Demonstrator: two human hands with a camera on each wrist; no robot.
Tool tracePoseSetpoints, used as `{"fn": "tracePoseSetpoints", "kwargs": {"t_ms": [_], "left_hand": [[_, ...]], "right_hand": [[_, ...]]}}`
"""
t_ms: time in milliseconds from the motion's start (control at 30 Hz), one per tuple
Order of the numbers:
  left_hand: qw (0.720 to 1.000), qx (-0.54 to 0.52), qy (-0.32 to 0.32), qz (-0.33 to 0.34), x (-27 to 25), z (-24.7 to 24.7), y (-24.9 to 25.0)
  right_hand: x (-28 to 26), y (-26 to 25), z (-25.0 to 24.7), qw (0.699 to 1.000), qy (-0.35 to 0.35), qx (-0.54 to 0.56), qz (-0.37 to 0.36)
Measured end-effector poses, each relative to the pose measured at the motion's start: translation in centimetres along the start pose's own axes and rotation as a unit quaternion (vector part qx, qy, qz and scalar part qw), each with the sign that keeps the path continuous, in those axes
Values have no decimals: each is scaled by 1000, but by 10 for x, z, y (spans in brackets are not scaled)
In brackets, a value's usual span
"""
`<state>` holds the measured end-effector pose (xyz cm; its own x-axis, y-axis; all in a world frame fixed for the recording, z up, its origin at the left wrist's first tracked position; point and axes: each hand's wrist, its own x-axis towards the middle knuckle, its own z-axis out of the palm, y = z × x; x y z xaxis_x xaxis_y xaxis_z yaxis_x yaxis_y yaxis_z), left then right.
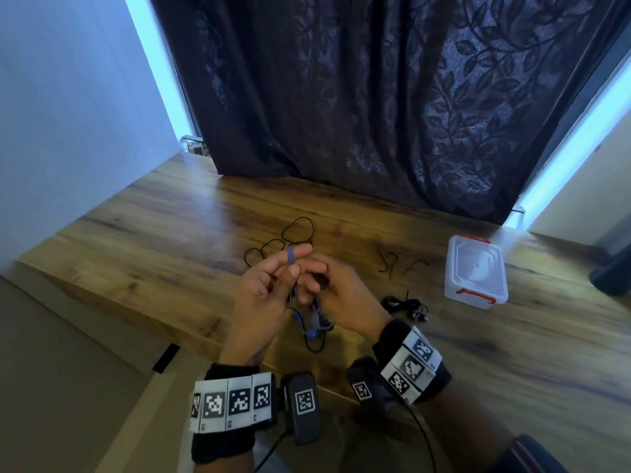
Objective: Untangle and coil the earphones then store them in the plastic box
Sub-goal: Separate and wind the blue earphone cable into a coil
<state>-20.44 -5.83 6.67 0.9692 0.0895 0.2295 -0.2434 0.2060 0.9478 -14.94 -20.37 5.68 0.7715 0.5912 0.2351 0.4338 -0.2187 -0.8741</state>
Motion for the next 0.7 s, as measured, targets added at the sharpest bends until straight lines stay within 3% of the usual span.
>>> {"fn": "tracePoseSetpoints", "kwargs": {"t_ms": [133,233,400,533,600,700], "left_hand": [[998,17,50,22,1,-1,-4],[996,39,79,33,5,-1,-11],[991,48,112,53,7,5,-16],[982,34,169,80,9,13,-18],[976,102,170,86,9,12,-22],[949,286,110,70,5,6,-27]], "right_hand": [[-14,15,11,994,-61,-84,37],[-17,25,7,966,-115,-223,55],[-11,21,-10,948,-93,-302,44],[-8,16,-17,921,-155,-356,-21],[-9,7,-19,910,-169,-372,-67],[-7,-6,-31,910,-78,-379,-153]]}}
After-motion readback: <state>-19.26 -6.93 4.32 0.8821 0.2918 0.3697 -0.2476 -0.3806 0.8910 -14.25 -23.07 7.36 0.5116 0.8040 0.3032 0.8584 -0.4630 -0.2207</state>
